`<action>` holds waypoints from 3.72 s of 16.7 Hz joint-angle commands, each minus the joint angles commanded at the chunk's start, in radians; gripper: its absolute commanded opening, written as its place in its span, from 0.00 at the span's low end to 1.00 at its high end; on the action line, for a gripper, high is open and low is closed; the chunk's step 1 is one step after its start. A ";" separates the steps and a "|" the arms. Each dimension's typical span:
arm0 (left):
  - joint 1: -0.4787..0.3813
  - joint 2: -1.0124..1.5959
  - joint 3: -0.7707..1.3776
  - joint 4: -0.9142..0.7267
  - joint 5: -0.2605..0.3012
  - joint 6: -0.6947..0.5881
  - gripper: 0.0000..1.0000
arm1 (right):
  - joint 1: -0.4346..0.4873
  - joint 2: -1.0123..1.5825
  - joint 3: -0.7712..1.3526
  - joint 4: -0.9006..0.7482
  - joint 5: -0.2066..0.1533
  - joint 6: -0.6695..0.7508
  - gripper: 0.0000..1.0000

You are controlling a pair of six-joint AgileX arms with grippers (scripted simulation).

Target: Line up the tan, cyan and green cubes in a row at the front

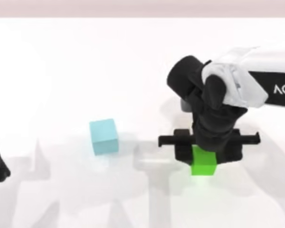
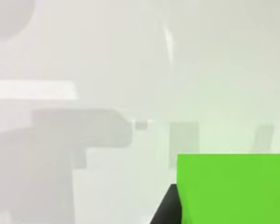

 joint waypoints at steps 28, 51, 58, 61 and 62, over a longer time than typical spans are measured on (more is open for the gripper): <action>0.000 0.000 0.000 0.000 0.000 0.000 1.00 | 0.001 0.012 -0.022 0.027 0.001 0.000 1.00; -0.154 0.566 0.500 -0.349 0.001 -0.214 1.00 | -0.014 -0.631 -0.306 0.086 -0.014 -0.193 1.00; -0.325 1.354 1.053 -0.770 0.004 -0.456 1.00 | -0.233 -1.335 -0.868 0.457 -0.034 -0.423 1.00; -0.392 1.632 1.264 -0.926 0.006 -0.548 1.00 | -0.363 -1.577 -1.059 0.604 -0.033 -0.513 1.00; -0.411 1.710 1.329 -0.971 0.006 -0.575 1.00 | -0.407 -1.643 -1.108 0.649 -0.030 -0.540 1.00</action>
